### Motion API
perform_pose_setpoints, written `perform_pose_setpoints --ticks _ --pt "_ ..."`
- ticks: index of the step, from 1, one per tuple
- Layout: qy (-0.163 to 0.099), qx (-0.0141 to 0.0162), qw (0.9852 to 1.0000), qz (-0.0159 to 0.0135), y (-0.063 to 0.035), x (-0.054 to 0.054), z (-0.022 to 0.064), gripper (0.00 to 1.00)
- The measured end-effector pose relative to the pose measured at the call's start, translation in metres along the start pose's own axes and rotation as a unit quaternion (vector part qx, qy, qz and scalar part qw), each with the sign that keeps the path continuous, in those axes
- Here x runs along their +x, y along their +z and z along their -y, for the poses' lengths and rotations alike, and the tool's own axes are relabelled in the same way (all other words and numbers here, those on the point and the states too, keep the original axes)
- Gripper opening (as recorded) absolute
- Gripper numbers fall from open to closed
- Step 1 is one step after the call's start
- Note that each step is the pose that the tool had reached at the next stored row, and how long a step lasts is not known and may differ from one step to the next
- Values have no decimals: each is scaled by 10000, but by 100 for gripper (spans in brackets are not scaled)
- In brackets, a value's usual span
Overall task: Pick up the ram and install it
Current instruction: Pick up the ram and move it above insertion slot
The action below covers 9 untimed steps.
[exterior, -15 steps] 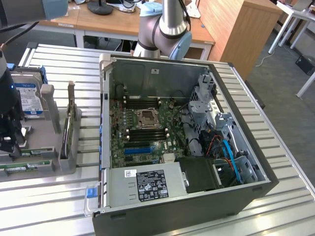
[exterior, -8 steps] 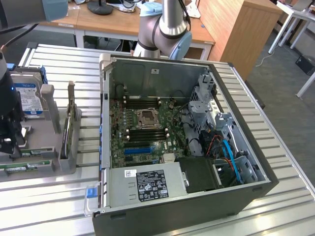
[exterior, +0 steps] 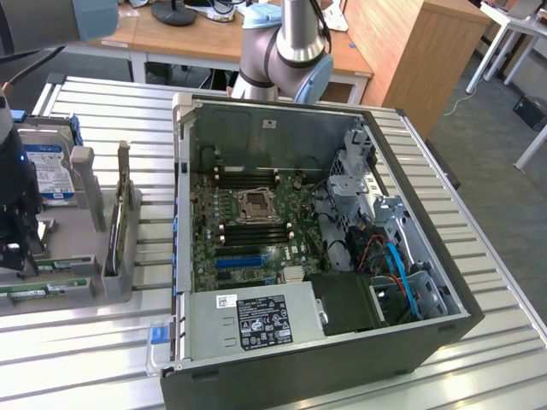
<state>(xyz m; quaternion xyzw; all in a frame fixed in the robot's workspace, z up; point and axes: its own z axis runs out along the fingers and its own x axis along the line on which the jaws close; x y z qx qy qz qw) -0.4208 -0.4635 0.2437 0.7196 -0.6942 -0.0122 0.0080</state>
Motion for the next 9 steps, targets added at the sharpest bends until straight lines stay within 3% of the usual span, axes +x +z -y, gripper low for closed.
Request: perform_pose_setpoints --ticks 9 --pt "0 0 10000 0 141 1 4 36"
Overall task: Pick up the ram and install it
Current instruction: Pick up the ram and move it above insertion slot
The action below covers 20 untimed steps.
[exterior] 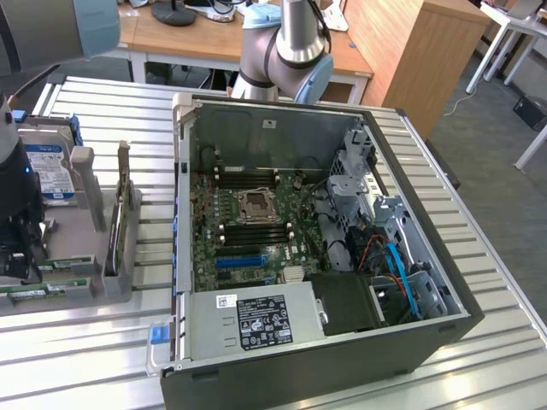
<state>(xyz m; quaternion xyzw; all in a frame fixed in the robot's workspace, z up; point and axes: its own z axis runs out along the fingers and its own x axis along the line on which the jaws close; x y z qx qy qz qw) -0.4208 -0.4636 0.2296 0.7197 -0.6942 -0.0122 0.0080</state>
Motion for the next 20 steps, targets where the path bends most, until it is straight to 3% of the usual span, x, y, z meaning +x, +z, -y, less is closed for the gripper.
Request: perform_pose_setpoints --ticks 6,13,20 --pt "0 0 10000 0 11 0 3 36" --pt "0 -5 10000 0 8 5 132 36" --pt "0 -6 10000 0 66 6 143 36"
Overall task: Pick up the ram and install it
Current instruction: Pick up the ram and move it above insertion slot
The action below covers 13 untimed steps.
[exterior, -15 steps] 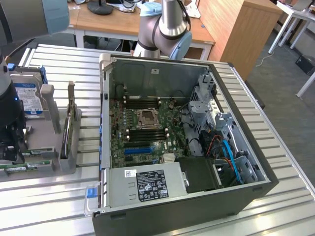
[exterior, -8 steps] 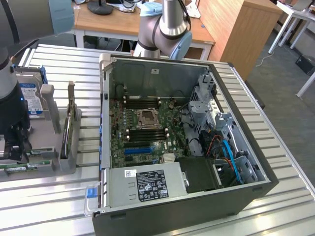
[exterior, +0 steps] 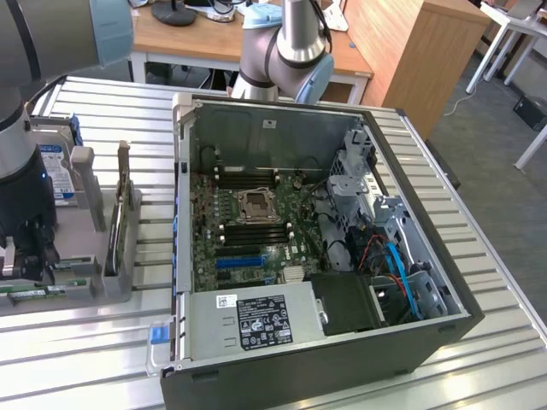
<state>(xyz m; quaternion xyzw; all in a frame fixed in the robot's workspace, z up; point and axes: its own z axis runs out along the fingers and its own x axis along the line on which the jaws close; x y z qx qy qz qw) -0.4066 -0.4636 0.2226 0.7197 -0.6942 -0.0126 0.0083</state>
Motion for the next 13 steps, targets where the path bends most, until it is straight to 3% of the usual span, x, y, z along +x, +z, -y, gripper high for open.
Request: perform_pose_setpoints --ticks 6,13 --pt "0 0 10000 0 97 1 3 36" --pt "0 0 10000 0 105 1 3 36"
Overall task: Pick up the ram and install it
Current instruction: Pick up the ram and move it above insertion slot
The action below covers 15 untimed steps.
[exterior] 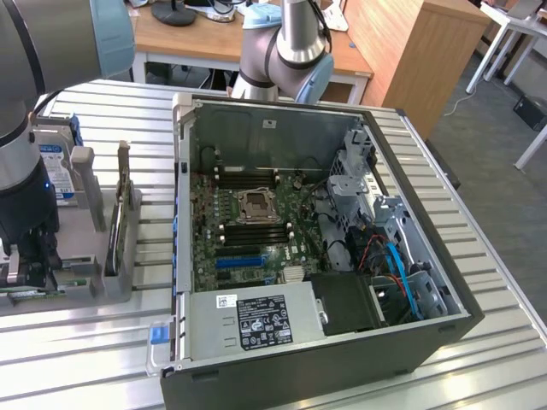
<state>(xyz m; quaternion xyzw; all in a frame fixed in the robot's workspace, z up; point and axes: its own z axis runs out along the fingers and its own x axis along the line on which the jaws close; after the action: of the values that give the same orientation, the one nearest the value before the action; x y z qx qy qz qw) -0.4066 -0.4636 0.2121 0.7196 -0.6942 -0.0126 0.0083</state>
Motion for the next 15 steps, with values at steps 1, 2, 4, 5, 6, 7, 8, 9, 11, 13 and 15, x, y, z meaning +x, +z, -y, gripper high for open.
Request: perform_pose_setpoints --ticks 1,2,4,5,6,7,8,9,11,13,15 --pt "0 0 10000 0 12 0 0 36" --pt "0 0 10000 0 12 0 0 36" --pt "0 0 10000 0 12 0 0 36" --pt "0 1 10000 0 17 0 1 36" --pt "0 1 10000 1 21 0 1 36" --pt "0 1 10000 0 24 0 1 36" --pt "0 0 10000 0 28 0 1 36" --pt "0 0 10000 0 30 0 1 36" --pt "0 0 10000 0 37 0 1 36" --pt "0 1 10000 1 47 0 2 36" --pt "0 0 10000 0 59 0 2 36"
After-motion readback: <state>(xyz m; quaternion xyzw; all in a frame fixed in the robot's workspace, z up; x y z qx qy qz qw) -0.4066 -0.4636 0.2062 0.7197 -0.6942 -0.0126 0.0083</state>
